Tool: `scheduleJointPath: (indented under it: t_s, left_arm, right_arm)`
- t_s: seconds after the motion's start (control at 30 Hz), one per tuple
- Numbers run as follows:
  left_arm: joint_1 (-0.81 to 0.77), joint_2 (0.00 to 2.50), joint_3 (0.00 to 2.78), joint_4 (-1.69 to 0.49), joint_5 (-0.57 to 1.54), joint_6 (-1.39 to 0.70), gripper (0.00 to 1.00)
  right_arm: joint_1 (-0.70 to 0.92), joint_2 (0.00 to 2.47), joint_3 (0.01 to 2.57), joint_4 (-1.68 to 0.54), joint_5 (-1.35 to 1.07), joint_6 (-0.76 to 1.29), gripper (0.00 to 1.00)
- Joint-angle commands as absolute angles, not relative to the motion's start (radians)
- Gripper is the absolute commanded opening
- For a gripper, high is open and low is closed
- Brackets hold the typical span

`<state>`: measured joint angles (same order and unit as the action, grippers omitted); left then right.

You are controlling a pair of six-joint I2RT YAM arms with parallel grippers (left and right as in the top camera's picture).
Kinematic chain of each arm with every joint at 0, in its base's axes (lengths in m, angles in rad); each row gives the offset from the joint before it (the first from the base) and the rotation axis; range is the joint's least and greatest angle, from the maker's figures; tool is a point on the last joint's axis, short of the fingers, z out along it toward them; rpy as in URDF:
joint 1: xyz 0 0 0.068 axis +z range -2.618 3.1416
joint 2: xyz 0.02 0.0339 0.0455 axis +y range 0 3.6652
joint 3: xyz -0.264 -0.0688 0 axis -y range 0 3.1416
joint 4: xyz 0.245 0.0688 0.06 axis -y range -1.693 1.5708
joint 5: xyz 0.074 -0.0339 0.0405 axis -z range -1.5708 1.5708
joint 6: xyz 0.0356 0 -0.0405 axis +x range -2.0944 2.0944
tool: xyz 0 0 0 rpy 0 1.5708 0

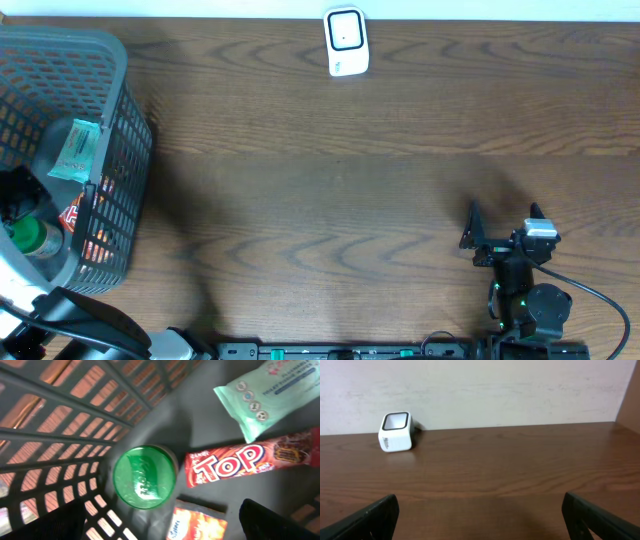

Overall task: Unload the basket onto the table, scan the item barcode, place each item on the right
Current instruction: 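Move the left gripper over the basket toward the green-capped bottle, then grasp the green-capped bottle in the basket with the left gripper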

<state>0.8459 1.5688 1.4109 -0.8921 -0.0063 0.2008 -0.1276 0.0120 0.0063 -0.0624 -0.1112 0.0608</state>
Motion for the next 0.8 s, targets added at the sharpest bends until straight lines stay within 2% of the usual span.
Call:
scheduleJointPath:
  t_s: [0.0, 0.77]
  left_arm:
    - [0.884, 1.579, 1.380, -0.873, -0.003, 0.231, 0.98]
    - [0.925, 1.588, 1.159, -0.630, 0.000, 0.226, 0.98]
  right_arm:
    - [-0.117, 0.007, 0.006, -0.065, -0.110, 0.074, 0.99]
    - [-0.117, 0.007, 0.006, -0.065, -0.110, 0.074, 0.99]
